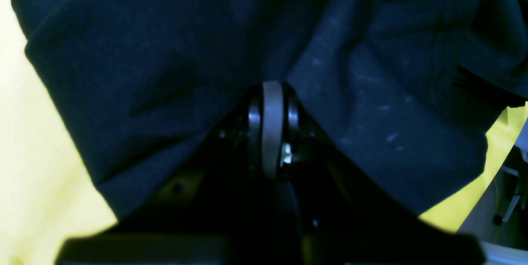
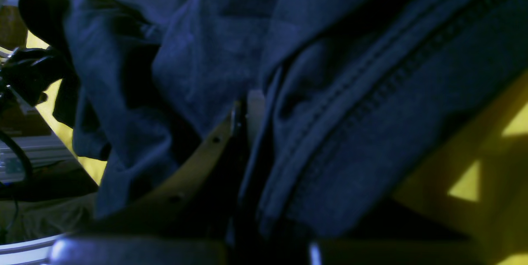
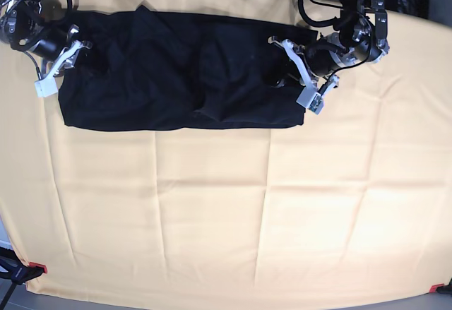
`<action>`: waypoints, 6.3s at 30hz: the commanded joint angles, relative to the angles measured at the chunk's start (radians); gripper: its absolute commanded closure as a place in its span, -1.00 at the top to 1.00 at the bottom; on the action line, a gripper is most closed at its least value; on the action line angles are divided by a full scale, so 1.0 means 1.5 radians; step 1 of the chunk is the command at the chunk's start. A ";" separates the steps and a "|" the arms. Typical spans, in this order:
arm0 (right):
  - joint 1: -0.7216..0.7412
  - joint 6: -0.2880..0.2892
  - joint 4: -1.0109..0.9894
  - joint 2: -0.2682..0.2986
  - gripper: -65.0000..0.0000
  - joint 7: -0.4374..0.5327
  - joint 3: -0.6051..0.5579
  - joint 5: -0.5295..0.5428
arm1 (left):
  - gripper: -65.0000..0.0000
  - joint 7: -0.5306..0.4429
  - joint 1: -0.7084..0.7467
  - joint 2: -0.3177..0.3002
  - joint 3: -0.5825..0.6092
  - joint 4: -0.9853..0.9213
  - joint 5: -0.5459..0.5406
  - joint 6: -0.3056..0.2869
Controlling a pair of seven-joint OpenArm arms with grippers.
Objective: Fold the T-shirt properly
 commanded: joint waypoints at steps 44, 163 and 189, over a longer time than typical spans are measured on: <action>0.090 -0.073 0.292 -0.060 -1.00 -0.016 0.055 -0.040 | -0.05 0.016 0.026 -0.076 -0.276 0.096 -0.096 0.023; 0.504 0.027 -0.174 0.032 -1.00 0.177 -0.404 -0.295 | -1.00 -0.066 -0.039 -0.071 0.371 0.026 0.217 0.050; 0.271 0.027 -0.003 0.113 -1.00 0.177 -0.420 -0.311 | -1.00 -0.049 -0.048 -0.148 0.369 0.026 0.267 0.023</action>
